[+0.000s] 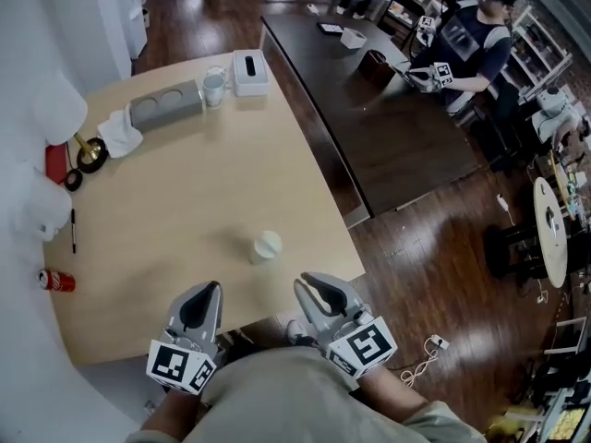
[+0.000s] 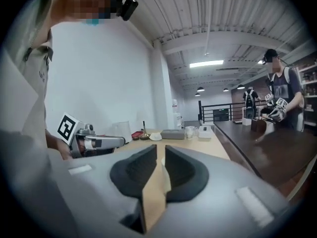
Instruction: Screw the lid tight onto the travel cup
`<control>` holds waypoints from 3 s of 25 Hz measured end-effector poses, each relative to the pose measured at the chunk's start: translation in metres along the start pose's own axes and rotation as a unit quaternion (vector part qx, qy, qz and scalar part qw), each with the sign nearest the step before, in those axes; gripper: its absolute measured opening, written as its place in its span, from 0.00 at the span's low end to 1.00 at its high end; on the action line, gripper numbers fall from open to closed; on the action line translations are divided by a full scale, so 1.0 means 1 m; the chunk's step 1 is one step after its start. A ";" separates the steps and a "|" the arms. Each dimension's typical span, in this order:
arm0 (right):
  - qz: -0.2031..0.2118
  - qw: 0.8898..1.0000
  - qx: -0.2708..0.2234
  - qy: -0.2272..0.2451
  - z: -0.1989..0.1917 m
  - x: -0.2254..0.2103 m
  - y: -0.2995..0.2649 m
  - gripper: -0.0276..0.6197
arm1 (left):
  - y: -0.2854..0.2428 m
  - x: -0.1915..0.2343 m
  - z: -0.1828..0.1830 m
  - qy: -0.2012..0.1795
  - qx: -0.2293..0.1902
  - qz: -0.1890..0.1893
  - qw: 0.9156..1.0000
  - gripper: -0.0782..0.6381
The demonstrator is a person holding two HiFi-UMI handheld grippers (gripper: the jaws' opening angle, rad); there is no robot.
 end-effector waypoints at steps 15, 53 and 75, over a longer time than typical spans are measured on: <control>0.085 0.996 -0.035 -0.001 -0.018 -0.026 0.109 0.04 | -0.025 -0.200 -0.022 -0.017 0.000 0.048 0.999 0.11; 0.006 0.999 -0.053 -0.008 -0.047 0.087 0.316 0.04 | 0.141 -0.340 -0.068 -0.048 -0.009 0.013 0.999 0.11; 0.052 0.998 -0.045 -0.015 -0.119 0.036 0.474 0.04 | 0.128 -0.520 -0.136 -0.030 0.001 0.110 0.993 0.11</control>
Point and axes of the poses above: the fingertips, and each gripper's own axes: y backward along the fingers, x to its left, z out of its top, the point moved 7 cm from there along y, backward along the fingers, and after that the axes turned 3 degrees about -x, right-handed, at the moved point
